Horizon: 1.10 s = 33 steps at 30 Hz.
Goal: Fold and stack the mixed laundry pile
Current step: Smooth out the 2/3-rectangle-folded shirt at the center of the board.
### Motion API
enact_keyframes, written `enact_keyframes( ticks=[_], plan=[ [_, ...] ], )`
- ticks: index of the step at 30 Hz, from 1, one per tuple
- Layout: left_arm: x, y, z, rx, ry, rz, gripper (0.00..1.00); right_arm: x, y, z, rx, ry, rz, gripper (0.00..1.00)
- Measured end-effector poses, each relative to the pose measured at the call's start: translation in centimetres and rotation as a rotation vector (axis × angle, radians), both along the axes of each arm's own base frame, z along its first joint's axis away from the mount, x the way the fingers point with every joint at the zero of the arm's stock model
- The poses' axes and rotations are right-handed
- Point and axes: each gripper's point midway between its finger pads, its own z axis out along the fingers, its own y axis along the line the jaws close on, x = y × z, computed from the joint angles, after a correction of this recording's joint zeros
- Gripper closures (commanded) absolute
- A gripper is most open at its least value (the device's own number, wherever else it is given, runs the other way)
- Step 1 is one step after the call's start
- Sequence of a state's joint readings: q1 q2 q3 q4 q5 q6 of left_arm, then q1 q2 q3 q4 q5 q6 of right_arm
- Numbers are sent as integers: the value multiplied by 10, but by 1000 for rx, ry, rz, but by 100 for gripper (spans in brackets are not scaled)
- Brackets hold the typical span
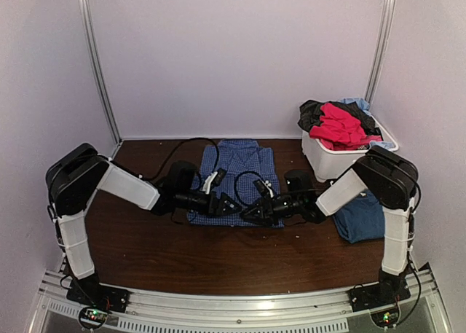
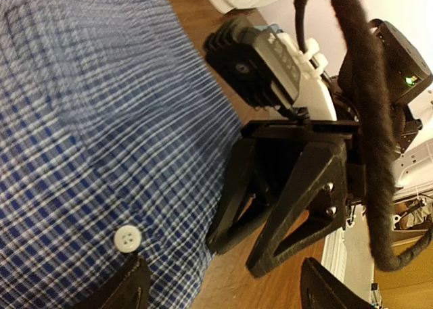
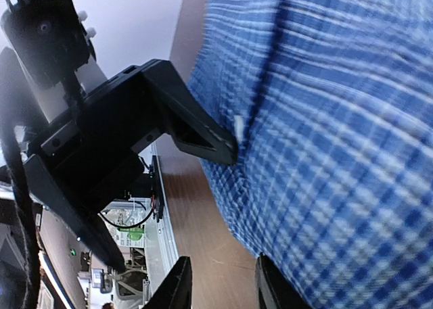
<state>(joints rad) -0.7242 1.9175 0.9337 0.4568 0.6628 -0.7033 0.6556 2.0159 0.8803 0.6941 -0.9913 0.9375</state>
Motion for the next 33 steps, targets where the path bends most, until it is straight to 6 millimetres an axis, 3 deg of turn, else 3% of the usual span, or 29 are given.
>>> enact_keyframes(
  ticks=[3, 4, 9, 14, 18, 22, 26, 28, 30, 33],
  plan=[
    [-3, 13, -34, 43, 65, 33, 22, -4, -11, -34, -35, 77, -28, 70],
    [-3, 16, -36, 40, 63, 40, 22, -5, -14, -37, -29, 76, -29, 70],
    [-11, 32, -41, 15, 28, 72, 21, -12, -21, -35, 2, 51, -39, 70],
    [-22, 61, -41, 8, 37, 109, 21, -26, -37, -34, -19, 75, -46, 67],
    [-16, 72, -34, 50, 49, 133, 20, -12, -43, -10, -15, 35, -63, 66],
    [13, 64, -3, 55, -14, 144, 21, 28, -34, 36, 8, -111, -65, 66],
    [63, 64, 38, 4, -108, 196, 21, 75, -33, 67, 27, -227, -89, 67],
    [89, 71, 41, -2, -124, 232, 21, 96, -34, 63, 18, -245, -101, 67],
    [113, 79, 30, 7, -117, 264, 21, 114, -35, 45, -6, -232, -107, 68],
    [133, 92, -10, 53, -58, 303, 22, 131, -34, 6, -53, -181, -105, 70]
  ],
)
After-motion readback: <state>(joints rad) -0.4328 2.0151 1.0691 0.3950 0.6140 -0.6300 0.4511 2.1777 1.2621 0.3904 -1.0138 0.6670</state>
